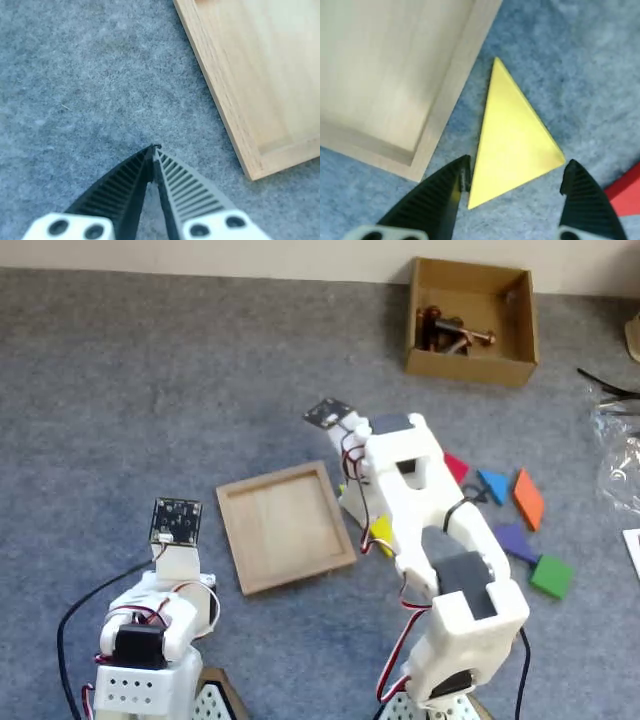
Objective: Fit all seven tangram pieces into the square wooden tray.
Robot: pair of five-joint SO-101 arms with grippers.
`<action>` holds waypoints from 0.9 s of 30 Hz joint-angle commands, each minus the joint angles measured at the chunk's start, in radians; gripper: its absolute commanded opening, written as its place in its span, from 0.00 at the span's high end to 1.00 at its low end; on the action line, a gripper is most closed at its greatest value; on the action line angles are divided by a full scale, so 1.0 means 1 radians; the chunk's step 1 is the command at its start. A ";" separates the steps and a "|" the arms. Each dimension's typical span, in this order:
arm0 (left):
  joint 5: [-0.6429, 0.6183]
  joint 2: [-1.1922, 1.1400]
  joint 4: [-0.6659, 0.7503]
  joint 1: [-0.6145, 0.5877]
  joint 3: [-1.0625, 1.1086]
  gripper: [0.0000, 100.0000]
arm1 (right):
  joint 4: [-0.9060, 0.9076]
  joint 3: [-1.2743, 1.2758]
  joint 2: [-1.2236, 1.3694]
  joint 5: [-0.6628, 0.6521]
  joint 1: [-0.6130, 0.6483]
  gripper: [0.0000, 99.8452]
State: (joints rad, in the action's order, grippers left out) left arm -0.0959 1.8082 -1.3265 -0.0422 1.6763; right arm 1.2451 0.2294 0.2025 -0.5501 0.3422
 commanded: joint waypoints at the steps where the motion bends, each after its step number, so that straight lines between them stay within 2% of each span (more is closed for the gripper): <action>1: -0.008 0.007 0.002 0.015 0.019 0.99 | -0.028 0.015 -0.041 -0.005 -0.001 0.72; 11: -0.008 0.007 0.002 0.015 0.019 0.99 | -0.137 0.097 -0.039 0.086 0.005 0.66; 27: -0.008 0.007 0.002 0.015 0.019 0.99 | -0.208 0.159 -0.041 0.086 0.007 0.66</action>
State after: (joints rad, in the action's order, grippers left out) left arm -0.0959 1.8082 -1.3265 -0.0422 1.6763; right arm 1.0579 0.3920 0.1979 -0.4703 0.3422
